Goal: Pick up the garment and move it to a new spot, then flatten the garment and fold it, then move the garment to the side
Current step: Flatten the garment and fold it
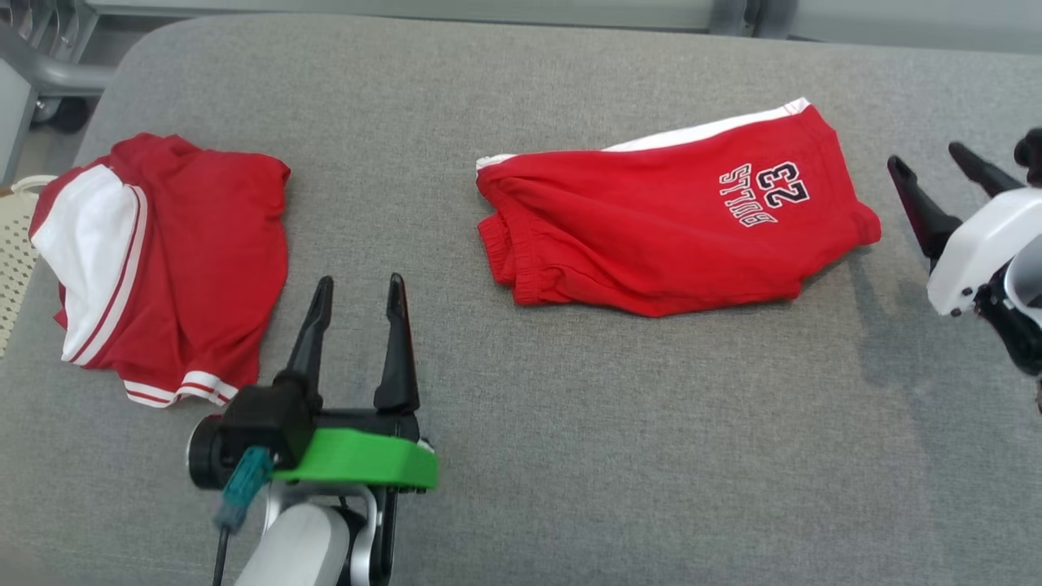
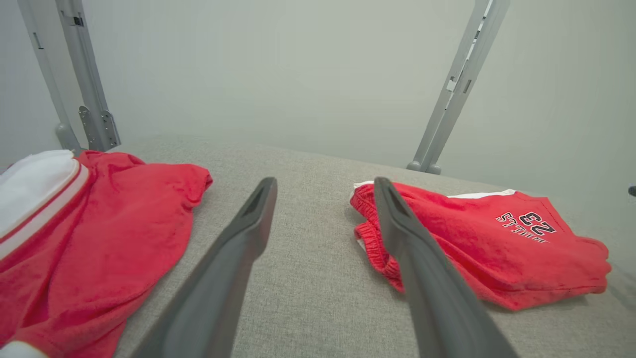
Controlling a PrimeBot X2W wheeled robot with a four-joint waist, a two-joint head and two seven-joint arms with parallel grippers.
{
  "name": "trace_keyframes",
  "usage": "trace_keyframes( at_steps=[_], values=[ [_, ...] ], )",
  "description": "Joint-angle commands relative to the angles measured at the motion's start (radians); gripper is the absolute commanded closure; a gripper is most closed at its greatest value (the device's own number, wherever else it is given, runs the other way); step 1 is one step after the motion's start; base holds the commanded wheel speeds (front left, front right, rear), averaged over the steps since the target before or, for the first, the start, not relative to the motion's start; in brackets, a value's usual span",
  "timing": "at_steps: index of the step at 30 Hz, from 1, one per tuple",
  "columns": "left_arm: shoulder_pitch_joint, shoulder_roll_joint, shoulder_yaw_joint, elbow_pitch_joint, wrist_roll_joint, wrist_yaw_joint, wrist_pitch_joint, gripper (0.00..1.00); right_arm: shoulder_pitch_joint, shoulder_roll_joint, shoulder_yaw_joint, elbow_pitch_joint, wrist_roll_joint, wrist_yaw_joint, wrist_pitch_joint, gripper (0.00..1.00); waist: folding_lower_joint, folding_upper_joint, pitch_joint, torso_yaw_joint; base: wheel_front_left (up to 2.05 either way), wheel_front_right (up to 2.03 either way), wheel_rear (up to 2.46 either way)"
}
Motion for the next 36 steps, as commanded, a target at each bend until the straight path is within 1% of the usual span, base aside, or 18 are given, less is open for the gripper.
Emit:
trace_keyframes(
  at_steps=[1, 7, 10, 13, 15, 19, 23, 27, 29, 30, 31, 32, 33, 34, 36],
  values=[
    [0.048, -0.008, 0.031, -0.062, 0.046, 0.005, -0.007, 0.0, 0.036, 0.016, -0.032, -0.003, -0.004, -0.001, 0.006, 0.0, 0.0, -0.0001, -0.024, -0.003, 0.0, 0.0, 0.0],
    [0.174, -0.047, 0.089, -0.211, 0.189, -0.009, -0.006, 0.0, 0.079, 0.059, -0.099, 0.027, -0.015, -0.001, 0.023, 0.0, 0.0, -0.0001, -0.017, 0.013, 0.0, 0.0, 0.0],
    [0.214, -0.062, 0.107, -0.262, 0.254, -0.013, -0.006, 0.0, 0.078, 0.08, -0.126, 0.048, 0.005, -0.001, 0.028, 0.0, 0.0, -0.0001, 0.0, 0.027, 0.0, 0.0, 0.0],
    [0.242, -0.073, 0.128, -0.291, 0.293, -0.008, -0.006, 0.0, 0.062, 0.085, -0.135, 0.075, -0.018, -0.001, 0.027, 0.0, 0.0, -0.0001, 0.022, 0.042, 0.0, 0.0, 0.0],
    [0.251, -0.077, 0.136, -0.295, 0.304, -0.008, -0.006, 0.0, 0.053, 0.095, -0.14, 0.083, -0.016, -0.001, 0.022, 0.0, 0.0, -0.0001, 0.03, 0.046, 0.0, 0.0, 0.0],
    [0.258, -0.084, 0.158, -0.302, 0.341, -0.023, -0.006, 0.0, 0.025, 0.111, -0.15, 0.118, -0.024, -0.001, 0.02, 0.0, 0.0, -0.0001, 0.067, 0.065, 0.0, 0.0, 0.0],
    [0.248, -0.08, 0.175, -0.274, 0.368, -0.056, -0.006, 0.0, -0.01, 0.13, -0.15, 0.152, -0.02, -0.001, 0.032, 0.0, 0.0, -0.0001, 0.103, 0.083, 0.0, 0.0, 0.0],
    [0.225, -0.077, 0.2, -0.236, 0.371, -0.09, -0.006, 0.0, -0.038, 0.146, -0.137, 0.187, -0.012, -0.001, 0.052, 0.0, 0.0, -0.0001, 0.123, 0.096, 0.0, 0.0, 0.0],
    [0.216, -0.079, 0.222, -0.224, 0.371, -0.104, -0.006, 0.0, -0.047, 0.161, -0.122, 0.21, 0.005, -0.001, 0.082, 0.0, 0.0, -0.0001, 0.13, 0.103, 0.0, 0.0, 0.0],
    [0.215, -0.08, 0.228, -0.219, 0.373, -0.109, -0.006, 0.0, -0.047, 0.163, -0.112, 0.214, 0.012, -0.001, 0.096, 0.04, 0.0, -0.0001, 0.132, 0.105, 0.0, 0.0, 0.0],
    [0.213, -0.082, 0.234, -0.218, 0.371, -0.109, -0.006, 0.0, -0.048, 0.163, -0.103, 0.216, 0.014, -0.001, 0.105, 0.25, 0.0, -0.0001, 0.133, 0.106, 0.0, 0.0, 0.0],
    [0.212, -0.083, 0.238, -0.217, 0.37, -0.111, -0.006, 0.0, -0.049, 0.162, -0.097, 0.218, 0.018, 0.0, 0.113, 0.67, 0.0, -0.0001, 0.133, 0.107, 0.0, 0.0, 0.0],
    [0.214, -0.084, 0.241, -0.213, 0.369, -0.114, -0.006, 0.0, -0.047, 0.161, -0.089, 0.219, 0.017, -0.001, 0.118, 0.98, 0.0, -0.0001, 0.132, 0.108, 0.0, 0.0, 0.0],
    [0.216, -0.085, 0.243, -0.212, 0.366, -0.117, -0.006, 0.0, -0.047, 0.158, -0.084, 0.218, 0.017, -0.001, 0.122, 1.0, 0.0, -0.0001, 0.131, 0.109, 0.0, 0.0, 0.0],
    [0.222, -0.087, 0.243, -0.203, 0.363, -0.121, -0.006, 0.0, -0.041, 0.15, -0.08, 0.216, 0.024, -0.002, 0.124, 1.0, 0.0, -0.0001, 0.127, 0.109, 0.0, 0.0, 0.0]
  ],
)
